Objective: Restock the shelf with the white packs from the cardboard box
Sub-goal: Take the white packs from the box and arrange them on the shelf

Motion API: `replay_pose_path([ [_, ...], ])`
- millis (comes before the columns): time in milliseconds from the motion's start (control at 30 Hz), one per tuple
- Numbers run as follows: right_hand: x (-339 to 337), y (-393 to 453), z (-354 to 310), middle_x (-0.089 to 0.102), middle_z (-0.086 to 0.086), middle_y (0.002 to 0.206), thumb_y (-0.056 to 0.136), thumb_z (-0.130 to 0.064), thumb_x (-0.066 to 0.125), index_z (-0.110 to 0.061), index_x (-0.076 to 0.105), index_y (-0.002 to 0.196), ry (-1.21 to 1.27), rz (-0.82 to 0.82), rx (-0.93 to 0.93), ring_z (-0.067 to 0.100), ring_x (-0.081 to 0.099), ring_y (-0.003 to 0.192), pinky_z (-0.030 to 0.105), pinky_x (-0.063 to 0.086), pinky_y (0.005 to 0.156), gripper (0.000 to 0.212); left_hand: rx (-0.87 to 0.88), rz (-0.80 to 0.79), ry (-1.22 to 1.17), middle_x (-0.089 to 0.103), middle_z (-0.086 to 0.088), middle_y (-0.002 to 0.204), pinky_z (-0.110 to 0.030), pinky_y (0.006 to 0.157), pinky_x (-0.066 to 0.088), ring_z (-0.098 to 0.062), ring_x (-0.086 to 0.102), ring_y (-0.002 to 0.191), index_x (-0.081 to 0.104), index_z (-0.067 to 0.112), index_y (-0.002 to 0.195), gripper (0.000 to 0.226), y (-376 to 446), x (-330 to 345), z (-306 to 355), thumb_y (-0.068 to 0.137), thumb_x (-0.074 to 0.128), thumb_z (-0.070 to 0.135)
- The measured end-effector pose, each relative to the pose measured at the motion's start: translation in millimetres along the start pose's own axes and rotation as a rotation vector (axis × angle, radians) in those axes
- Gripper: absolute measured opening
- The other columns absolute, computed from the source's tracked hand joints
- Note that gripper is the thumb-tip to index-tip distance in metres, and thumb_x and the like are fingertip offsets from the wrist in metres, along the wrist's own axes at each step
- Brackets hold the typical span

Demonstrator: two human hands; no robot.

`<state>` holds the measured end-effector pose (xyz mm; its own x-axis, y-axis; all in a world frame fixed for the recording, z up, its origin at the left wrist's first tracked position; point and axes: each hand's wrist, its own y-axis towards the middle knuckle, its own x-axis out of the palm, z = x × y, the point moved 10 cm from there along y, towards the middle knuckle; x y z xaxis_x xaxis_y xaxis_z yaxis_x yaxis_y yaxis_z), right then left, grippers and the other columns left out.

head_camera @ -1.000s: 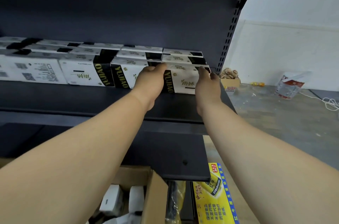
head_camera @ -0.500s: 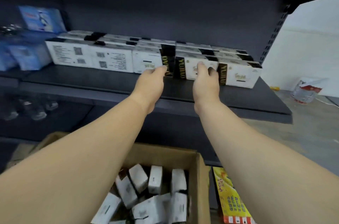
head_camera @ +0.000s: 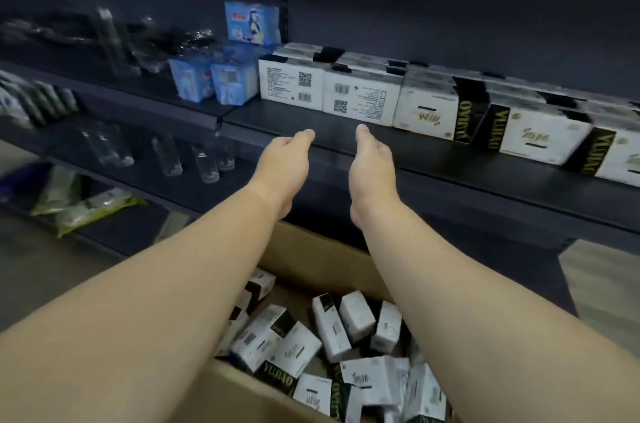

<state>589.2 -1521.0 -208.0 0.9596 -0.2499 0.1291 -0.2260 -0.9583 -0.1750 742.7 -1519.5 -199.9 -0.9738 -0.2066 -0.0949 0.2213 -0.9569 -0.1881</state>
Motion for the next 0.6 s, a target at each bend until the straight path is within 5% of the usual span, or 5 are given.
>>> replay_pose_path([
  [200,-1,11,29,0.045,-0.015,0.094,0.099,-0.05,0.044,-0.024,0.046,0.132,-0.038,0.008,0.085,0.009,0.042,0.09,0.032,0.031,0.089,0.042,-0.023,0.033,0.044,0.039,0.009,0.077,-0.041,0.1,0.043,-0.016,0.046,0.089,0.036,0.032,0.071,0.03,3,-1,-24,0.097,0.046,0.043],
  [300,-5,16,47,0.05,-0.011,0.098,0.099,-0.05,0.045,-0.023,0.047,0.113,-0.075,-0.001,0.122,0.011,0.048,0.093,0.032,0.033,0.086,0.031,-0.032,0.024,0.031,0.05,0.012,0.09,-0.043,0.103,0.044,-0.014,0.053,0.101,0.05,0.028,0.093,0.017,9,2,-38,0.097,0.046,0.044],
  [600,8,28,107,0.051,-0.011,0.09,0.099,-0.047,0.047,-0.022,0.048,0.111,-0.155,0.0,0.212,0.003,0.046,0.079,0.027,0.034,0.066,0.028,-0.134,0.012,0.018,0.048,0.007,0.119,-0.044,0.107,0.041,-0.02,0.052,0.12,0.046,0.021,0.138,0.051,38,-1,-91,0.095,0.049,0.048],
])
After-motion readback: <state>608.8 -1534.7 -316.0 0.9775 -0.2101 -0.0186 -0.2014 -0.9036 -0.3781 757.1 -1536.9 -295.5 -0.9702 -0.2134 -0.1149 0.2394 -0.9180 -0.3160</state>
